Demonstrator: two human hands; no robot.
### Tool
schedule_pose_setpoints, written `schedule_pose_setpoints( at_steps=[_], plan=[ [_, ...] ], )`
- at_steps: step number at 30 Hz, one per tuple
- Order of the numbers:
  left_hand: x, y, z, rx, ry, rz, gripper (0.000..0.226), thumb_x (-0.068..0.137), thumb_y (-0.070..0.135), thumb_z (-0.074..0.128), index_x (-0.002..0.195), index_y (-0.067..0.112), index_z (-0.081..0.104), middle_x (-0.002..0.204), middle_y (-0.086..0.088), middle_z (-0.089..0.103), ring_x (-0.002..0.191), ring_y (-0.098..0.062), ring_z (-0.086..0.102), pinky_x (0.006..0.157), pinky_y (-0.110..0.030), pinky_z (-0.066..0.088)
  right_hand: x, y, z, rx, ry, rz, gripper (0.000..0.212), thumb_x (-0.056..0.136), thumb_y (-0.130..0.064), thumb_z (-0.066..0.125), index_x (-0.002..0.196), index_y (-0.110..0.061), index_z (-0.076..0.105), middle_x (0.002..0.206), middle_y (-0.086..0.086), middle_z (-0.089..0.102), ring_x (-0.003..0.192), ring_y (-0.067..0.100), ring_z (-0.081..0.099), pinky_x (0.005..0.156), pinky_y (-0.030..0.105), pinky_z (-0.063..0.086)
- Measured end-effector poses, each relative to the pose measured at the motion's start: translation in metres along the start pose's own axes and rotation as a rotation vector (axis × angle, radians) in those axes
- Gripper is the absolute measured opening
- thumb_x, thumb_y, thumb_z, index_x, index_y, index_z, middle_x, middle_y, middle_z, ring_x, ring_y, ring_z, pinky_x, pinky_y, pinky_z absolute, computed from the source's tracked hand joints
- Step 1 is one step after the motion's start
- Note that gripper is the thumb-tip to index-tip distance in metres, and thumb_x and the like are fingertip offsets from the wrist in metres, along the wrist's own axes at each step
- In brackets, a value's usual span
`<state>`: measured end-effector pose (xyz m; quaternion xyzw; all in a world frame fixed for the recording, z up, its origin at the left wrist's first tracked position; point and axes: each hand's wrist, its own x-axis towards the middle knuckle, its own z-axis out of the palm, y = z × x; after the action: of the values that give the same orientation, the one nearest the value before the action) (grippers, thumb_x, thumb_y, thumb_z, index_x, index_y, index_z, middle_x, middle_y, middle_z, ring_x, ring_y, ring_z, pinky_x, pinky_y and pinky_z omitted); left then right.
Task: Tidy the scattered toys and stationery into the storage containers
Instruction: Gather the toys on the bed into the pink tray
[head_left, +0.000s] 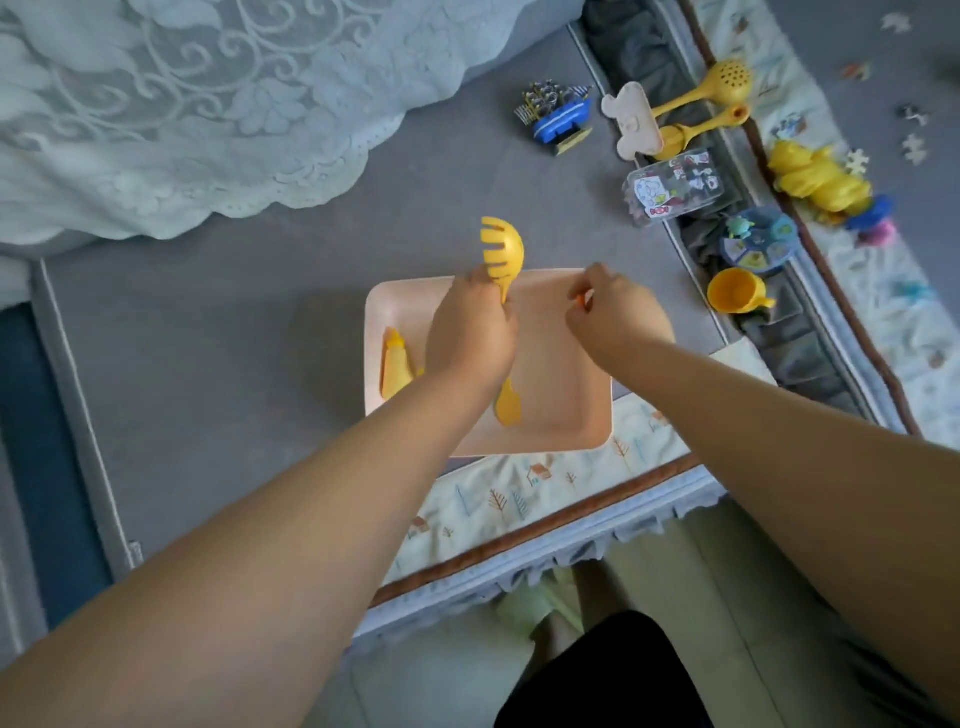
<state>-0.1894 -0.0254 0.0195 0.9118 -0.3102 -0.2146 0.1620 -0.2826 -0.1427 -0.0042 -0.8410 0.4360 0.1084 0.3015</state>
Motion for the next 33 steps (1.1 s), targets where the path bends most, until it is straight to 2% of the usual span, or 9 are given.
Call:
schedule_pose_setpoints(
  at_steps=[4, 9, 12, 15, 20, 23, 26, 29, 33],
  plan=[
    [-0.016, -0.005, 0.011, 0.124, -0.249, -0.015, 0.029, 0.101, 0.028, 0.044, 0.108, 0.004, 0.059, 0.107, -0.017, 0.064, 0.101, -0.036, 0.059, 0.070, -0.034, 0.036, -0.020, 0.007, 0.006, -0.048, -0.057, -0.007, 0.028, 0.089, -0.016, 0.045, 0.115, -0.019, 0.055, 0.109, 0.010, 0.062, 0.082, 0.026, 0.049, 0.069, 0.032, 0.042],
    [-0.025, -0.002, 0.027, 0.180, -0.432, -0.078, 0.040, 0.099, 0.033, 0.048, 0.109, -0.003, 0.062, 0.099, -0.022, 0.070, 0.095, -0.036, 0.067, 0.083, -0.039, 0.052, -0.026, 0.020, 0.007, 0.011, -0.070, 0.005, 0.035, 0.088, -0.021, 0.051, 0.123, -0.023, 0.050, 0.117, 0.006, 0.057, 0.092, 0.027, 0.058, 0.077, 0.037, 0.051],
    [-0.022, 0.007, 0.034, 0.184, -0.362, -0.148, 0.039, 0.096, 0.034, 0.053, 0.111, -0.001, 0.062, 0.108, -0.019, 0.068, 0.104, -0.035, 0.063, 0.085, -0.036, 0.048, -0.024, 0.034, 0.005, 0.013, -0.046, 0.014, 0.037, 0.089, -0.021, 0.049, 0.125, -0.025, 0.048, 0.122, 0.005, 0.054, 0.094, 0.026, 0.060, 0.079, 0.041, 0.055],
    [-0.012, 0.024, 0.038, 0.089, -0.237, -0.173, 0.036, 0.094, 0.031, 0.056, 0.119, 0.006, 0.053, 0.118, -0.014, 0.063, 0.111, -0.034, 0.058, 0.087, -0.036, 0.044, -0.016, 0.055, -0.002, 0.020, -0.013, 0.014, 0.037, 0.090, -0.016, 0.049, 0.126, -0.025, 0.047, 0.124, 0.005, 0.052, 0.093, 0.025, 0.060, 0.071, 0.034, 0.050],
    [0.018, 0.073, 0.056, -0.008, -0.148, -0.105, 0.024, 0.093, 0.028, 0.059, 0.110, 0.012, 0.056, 0.112, -0.009, 0.065, 0.106, -0.029, 0.059, 0.080, -0.031, 0.041, 0.007, 0.101, -0.029, -0.009, 0.014, 0.041, 0.040, 0.088, -0.011, 0.050, 0.126, -0.022, 0.048, 0.128, 0.007, 0.045, 0.111, 0.029, 0.052, 0.076, 0.036, 0.045],
    [0.041, 0.107, 0.073, -0.052, -0.131, -0.060, 0.028, 0.091, 0.030, 0.062, 0.111, 0.013, 0.054, 0.106, -0.008, 0.062, 0.099, -0.029, 0.059, 0.073, -0.029, 0.036, 0.020, 0.128, -0.043, -0.181, 0.051, 0.015, 0.044, 0.083, -0.003, 0.051, 0.124, -0.020, 0.050, 0.128, 0.009, 0.041, 0.119, 0.031, 0.041, 0.085, 0.038, 0.040],
    [0.068, 0.139, 0.094, -0.032, -0.111, 0.016, 0.040, 0.091, 0.026, 0.062, 0.126, 0.014, 0.046, 0.122, -0.010, 0.053, 0.108, -0.028, 0.054, 0.082, -0.031, 0.039, 0.035, 0.152, -0.050, -0.375, 0.133, -0.075, 0.040, 0.078, -0.002, 0.055, 0.115, -0.018, 0.057, 0.130, 0.012, 0.042, 0.120, 0.036, 0.038, 0.099, 0.042, 0.032],
    [0.097, 0.158, 0.112, 0.167, -0.027, 0.093, 0.058, 0.089, 0.023, 0.063, 0.140, 0.017, 0.036, 0.136, -0.014, 0.042, 0.125, -0.032, 0.041, 0.096, -0.038, 0.039, 0.049, 0.168, -0.053, -0.436, 0.093, -0.153, 0.040, 0.080, -0.005, 0.056, 0.118, -0.018, 0.058, 0.132, 0.012, 0.041, 0.120, 0.038, 0.037, 0.101, 0.044, 0.031],
    [0.142, 0.169, 0.136, 0.351, 0.009, 0.141, 0.074, 0.087, 0.022, 0.065, 0.149, 0.013, 0.025, 0.146, -0.014, 0.035, 0.131, -0.035, 0.033, 0.105, -0.040, 0.034, 0.060, 0.186, -0.052, -0.442, 0.051, -0.219, 0.039, 0.083, -0.004, 0.054, 0.120, -0.016, 0.055, 0.135, 0.015, 0.038, 0.122, 0.039, 0.036, 0.098, 0.044, 0.034]
  ],
)
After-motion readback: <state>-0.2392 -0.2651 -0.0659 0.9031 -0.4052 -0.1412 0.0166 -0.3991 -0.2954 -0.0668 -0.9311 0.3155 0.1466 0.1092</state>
